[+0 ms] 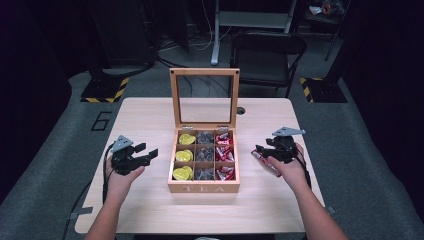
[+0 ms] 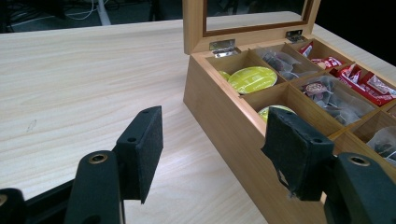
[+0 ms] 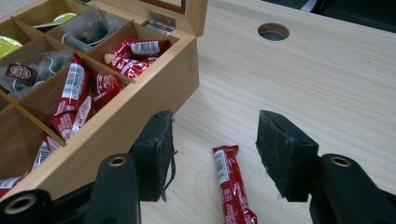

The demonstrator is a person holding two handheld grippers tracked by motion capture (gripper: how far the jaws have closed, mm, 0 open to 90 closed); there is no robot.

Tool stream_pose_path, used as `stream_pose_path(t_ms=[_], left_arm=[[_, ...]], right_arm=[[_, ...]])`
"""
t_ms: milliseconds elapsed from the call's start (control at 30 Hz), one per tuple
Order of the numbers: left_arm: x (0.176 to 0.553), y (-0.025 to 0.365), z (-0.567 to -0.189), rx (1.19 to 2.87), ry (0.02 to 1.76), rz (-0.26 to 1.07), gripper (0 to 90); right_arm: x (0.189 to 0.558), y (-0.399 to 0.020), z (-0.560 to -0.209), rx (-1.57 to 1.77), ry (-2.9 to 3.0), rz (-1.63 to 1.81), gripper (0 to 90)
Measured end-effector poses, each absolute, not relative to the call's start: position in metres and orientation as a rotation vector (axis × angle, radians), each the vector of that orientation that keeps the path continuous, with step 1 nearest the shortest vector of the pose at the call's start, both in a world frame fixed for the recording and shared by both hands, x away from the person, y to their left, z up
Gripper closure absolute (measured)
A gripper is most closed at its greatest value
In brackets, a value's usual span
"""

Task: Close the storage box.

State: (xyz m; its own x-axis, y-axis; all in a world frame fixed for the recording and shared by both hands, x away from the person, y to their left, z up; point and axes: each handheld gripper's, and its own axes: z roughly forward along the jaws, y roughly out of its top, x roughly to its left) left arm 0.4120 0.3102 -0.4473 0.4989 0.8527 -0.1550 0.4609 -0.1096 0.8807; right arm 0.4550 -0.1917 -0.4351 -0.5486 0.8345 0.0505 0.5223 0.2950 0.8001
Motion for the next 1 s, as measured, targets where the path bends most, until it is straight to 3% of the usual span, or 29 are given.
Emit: stream_pose_path(t_ms=[567, 1000], left_arm=[[0.413, 0.307, -0.444, 1.744, 1.107, 0.457, 37.5], [0.413, 0.307, -0.442, 1.735, 1.105, 0.455, 37.5]], right_arm=[[0.477, -0.171, -0.393, 1.128, 2.213, 1.160, 46.3], [0.497, -0.156, -0.380, 1.107, 2.227, 1.183, 46.4]])
